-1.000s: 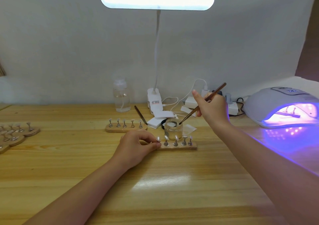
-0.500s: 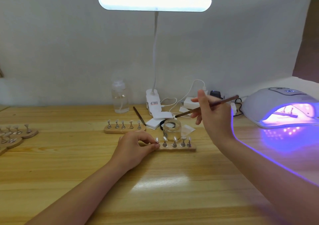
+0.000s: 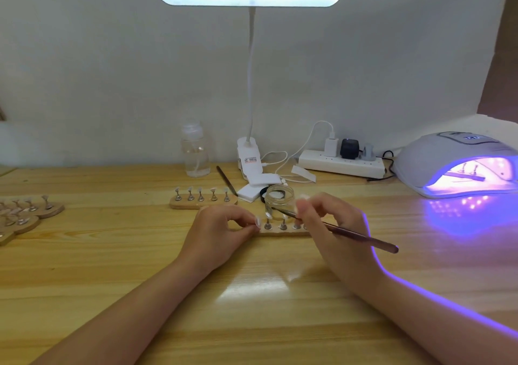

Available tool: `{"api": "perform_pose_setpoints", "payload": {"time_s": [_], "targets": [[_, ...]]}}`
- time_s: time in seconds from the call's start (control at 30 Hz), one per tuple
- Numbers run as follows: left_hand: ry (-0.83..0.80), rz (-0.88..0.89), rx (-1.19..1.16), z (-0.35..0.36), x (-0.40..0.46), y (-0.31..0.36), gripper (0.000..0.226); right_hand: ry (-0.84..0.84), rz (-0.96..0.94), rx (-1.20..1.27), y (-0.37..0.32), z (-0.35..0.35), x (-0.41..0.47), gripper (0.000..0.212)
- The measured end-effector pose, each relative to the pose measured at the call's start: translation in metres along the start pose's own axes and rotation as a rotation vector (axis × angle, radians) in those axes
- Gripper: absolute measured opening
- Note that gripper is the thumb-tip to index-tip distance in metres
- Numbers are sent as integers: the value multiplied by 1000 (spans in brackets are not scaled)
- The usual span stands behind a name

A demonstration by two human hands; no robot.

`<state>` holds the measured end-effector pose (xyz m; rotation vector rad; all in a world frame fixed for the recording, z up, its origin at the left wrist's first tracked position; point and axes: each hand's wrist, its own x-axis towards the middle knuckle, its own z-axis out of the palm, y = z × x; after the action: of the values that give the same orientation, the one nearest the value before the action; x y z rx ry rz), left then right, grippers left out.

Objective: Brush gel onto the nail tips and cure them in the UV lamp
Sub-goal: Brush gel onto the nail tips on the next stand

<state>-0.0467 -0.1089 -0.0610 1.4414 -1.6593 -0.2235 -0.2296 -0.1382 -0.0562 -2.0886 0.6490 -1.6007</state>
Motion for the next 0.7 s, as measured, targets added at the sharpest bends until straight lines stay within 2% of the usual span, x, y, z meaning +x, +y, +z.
{"api": "perform_pose_setpoints", "payload": {"time_s": [0.07, 0.2, 0.3, 0.43, 0.57, 0.7], "targets": [[-1, -19, -8, -1, -1, 0, 21, 3, 38, 61, -1, 0, -2, 29], [-19, -40, -55, -2, 0, 0, 20, -64, 40, 90, -2, 3, -5, 25], [-35, -28, -97, -2, 0, 0, 15, -90, 34, 34, 0, 3, -5, 26], [-43, 30, -116, -3, 0, 1, 22, -126, -60, -91, 3, 5, -5, 34], [-34, 60, -114, -5, -1, 1, 35, -185, -97, -158, 7, 5, -4, 27], [-27, 55, -107, -5, -1, 1, 31, -202, -122, -189, 8, 6, -4, 26]]}}
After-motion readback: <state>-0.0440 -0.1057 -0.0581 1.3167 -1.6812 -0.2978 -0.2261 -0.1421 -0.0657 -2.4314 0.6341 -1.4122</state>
